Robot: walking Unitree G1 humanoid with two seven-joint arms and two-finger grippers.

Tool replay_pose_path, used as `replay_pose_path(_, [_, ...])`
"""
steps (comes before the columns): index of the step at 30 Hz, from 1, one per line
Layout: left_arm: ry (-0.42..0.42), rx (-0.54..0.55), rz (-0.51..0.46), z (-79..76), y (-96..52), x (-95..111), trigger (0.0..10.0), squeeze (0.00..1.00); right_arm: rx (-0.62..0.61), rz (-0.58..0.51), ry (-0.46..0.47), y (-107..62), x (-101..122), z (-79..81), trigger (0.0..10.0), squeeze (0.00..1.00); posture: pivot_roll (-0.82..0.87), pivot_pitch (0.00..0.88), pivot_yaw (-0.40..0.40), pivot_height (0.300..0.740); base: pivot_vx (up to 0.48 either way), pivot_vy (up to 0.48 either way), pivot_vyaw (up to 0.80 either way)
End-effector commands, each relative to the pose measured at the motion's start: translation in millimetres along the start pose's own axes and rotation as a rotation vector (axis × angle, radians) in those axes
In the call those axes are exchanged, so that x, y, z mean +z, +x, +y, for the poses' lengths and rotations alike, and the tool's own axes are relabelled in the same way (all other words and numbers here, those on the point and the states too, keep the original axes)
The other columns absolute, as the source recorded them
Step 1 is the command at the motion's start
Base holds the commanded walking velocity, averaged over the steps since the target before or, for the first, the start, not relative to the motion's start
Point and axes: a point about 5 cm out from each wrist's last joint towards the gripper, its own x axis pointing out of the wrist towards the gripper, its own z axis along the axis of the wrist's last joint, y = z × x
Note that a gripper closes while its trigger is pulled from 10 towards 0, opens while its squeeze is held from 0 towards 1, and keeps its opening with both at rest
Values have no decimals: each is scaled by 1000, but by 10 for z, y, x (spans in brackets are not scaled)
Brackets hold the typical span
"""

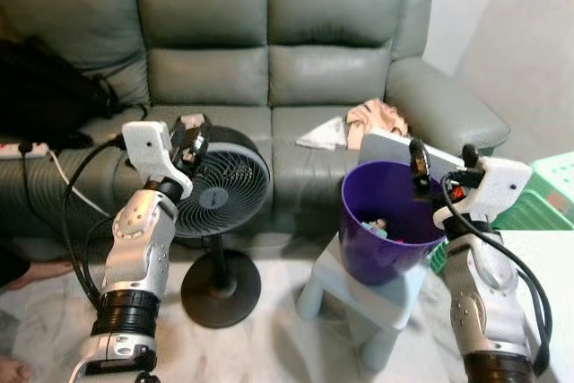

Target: Picking trash to rubbish bin

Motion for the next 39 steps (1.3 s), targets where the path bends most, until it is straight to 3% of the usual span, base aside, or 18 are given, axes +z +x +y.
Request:
replay_pose_path(1, [5,14,10,17,-1,-16,10000,0,6,-3,-3,14,24,10,10000,0,-33,48,-35,740,0,0,0])
replay_pose_path(8, [3,15,12,9,-1,-25,10000,0,0,22,-11,22,10,-13,10000,0,-35,51,-35,740,0,0,0])
replay_pose_path(35, [-8,-13,9,-62,12,-36,10000,0,-4,46,-26,15,-24,-4,10000,0,-44,59,-30,740,0,0,-743])
replay_pose_path(39, [-14,-18,15,-65,15,-36,10000,0,-2,46,-26,8,-25,6,10000,0,-45,57,-30,740,0,396,-734])
